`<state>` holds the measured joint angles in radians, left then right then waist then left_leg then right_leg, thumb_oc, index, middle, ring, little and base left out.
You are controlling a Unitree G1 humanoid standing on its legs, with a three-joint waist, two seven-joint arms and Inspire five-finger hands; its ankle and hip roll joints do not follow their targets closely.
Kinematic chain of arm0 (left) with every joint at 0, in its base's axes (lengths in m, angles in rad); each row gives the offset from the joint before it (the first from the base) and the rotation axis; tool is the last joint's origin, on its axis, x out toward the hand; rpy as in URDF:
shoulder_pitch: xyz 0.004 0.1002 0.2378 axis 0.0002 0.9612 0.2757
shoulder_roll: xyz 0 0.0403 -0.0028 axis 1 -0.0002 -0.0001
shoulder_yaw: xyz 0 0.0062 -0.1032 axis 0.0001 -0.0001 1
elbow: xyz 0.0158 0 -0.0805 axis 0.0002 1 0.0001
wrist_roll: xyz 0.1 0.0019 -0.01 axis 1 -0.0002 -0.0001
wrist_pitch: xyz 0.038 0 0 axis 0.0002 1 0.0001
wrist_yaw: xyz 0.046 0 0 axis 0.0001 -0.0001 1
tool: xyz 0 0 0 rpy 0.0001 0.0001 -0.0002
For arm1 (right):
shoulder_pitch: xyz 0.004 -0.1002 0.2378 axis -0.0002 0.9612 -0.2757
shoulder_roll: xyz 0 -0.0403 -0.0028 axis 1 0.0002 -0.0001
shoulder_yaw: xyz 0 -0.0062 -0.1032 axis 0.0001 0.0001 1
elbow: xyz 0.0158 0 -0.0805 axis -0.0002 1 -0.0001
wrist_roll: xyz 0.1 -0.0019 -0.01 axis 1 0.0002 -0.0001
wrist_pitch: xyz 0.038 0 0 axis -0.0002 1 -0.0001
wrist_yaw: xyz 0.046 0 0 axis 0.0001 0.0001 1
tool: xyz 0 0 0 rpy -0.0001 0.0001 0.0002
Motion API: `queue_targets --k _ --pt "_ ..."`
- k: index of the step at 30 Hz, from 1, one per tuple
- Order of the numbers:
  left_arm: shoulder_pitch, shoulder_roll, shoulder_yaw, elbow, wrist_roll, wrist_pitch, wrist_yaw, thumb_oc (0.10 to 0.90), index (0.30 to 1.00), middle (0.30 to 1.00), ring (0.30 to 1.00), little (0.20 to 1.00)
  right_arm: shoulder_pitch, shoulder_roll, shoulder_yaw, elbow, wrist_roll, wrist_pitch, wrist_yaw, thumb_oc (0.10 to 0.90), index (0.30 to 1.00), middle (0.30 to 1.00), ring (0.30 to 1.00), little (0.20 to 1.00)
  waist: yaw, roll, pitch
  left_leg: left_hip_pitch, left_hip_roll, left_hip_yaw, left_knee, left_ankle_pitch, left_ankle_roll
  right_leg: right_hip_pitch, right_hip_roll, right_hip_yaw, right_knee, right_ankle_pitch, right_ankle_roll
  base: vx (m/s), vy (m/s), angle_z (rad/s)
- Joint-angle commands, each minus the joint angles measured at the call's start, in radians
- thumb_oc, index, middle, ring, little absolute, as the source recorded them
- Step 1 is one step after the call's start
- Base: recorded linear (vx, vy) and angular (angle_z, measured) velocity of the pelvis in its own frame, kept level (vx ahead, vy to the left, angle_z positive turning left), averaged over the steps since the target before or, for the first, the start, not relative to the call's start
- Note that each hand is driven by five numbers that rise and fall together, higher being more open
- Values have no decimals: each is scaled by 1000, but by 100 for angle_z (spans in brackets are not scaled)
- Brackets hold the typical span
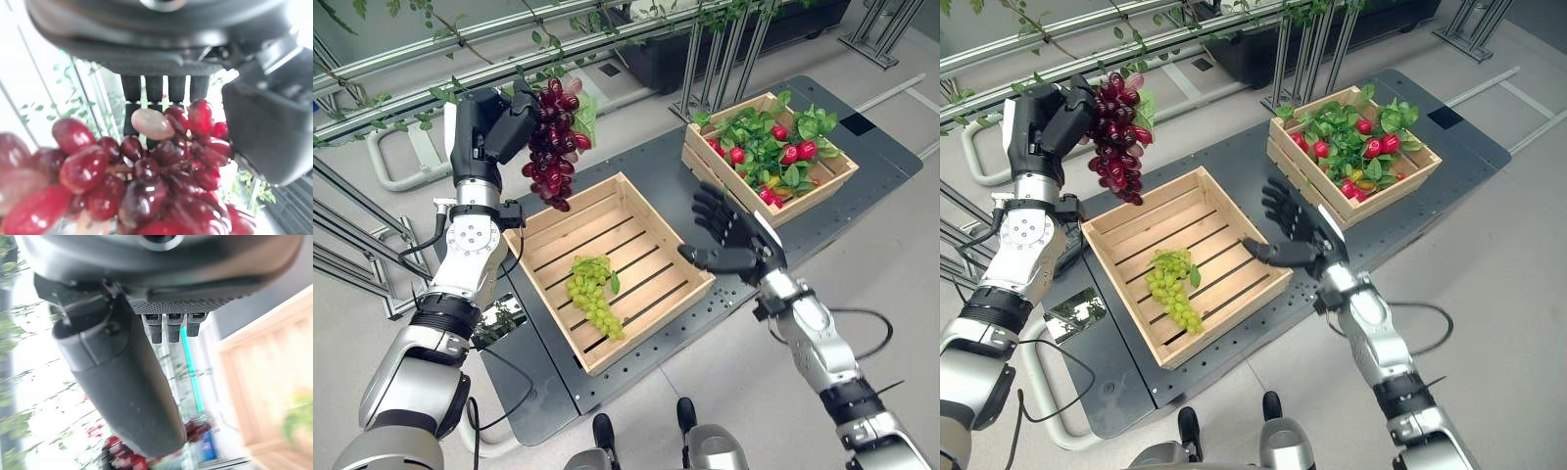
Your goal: Pick up the fruits from the basket on one side to the basket on the other side
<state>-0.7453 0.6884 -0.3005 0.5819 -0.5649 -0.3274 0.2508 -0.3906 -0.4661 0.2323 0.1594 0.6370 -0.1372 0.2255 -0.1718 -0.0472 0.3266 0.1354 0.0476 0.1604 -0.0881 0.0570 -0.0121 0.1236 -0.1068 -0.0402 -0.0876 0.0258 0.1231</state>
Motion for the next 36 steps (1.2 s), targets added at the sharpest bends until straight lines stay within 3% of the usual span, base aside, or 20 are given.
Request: queue_targets --k 1,4,10,16,22,25,29,36 --pt "-184 -44 -11 -31 -26 -53 -39 400 300 300 300 300 -84 -51 33 -58 71 18 27 800 900 900 900 900 39 58 -225 12 35 -17 15 -94 -56 -34 -69 -25 33 24 24 11 -34 -1" --pt "-201 -60 -36 -50 -42 -42 -74 400 300 300 300 300 -161 -37 68 -58 125 116 30 800 900 900 900 900 47 55 -229 16 38 -20 16 -94 -58 -26 -67 -29 29 22 20 4 -38 0" --pt "-246 -98 -93 -74 -64 -26 -109 400 300 300 300 300 -297 1 140 -13 231 225 -3 800 900 900 900 900 64 48 -245 23 43 -29 15 -93 -64 -7 -65 -36 15 23 18 9 -37 0" --pt "-272 -136 -125 -86 -110 -21 -135 400 300 300 300 300 -371 39 188 64 312 288 -8 800 900 900 900 900 81 45 -261 27 50 -38 12 -89 -68 5 -64 -47 14 19 15 8 -13 2" --pt "-281 -175 -158 -131 -120 -15 -153 400 300 300 300 300 -411 92 214 105 406 316 -71 800 900 900 900 900 97 41 -271 31 57 -48 10 -88 -73 15 -65 -56 8 18 14 15 -17 5" --pt "-291 -191 -170 -149 -117 -7 -168 400 300 300 300 300 -431 115 219 134 447 299 -79 800 900 900 900 900 104 41 -273 31 60 -52 9 -87 -75 17 -66 -62 7 17 14 0 0 0" --pt "-293 -200 -185 -166 -116 12 -187 400 300 300 300 300 -451 144 215 143 462 260 -92 800 900 900 900 900 113 42 -276 31 63 -58 9 -86 -75 21 -66 -66 5 16 13 3 -3 1" --pt "-289 -218 -195 -187 -151 18 -247 400 300 300 300 300 -485 159 222 179 454 295 -160 800 900 900 900 900 121 40 -284 32 64 -65 7 -86 -75 25 -69 -70 3 14 14 0 0 0"
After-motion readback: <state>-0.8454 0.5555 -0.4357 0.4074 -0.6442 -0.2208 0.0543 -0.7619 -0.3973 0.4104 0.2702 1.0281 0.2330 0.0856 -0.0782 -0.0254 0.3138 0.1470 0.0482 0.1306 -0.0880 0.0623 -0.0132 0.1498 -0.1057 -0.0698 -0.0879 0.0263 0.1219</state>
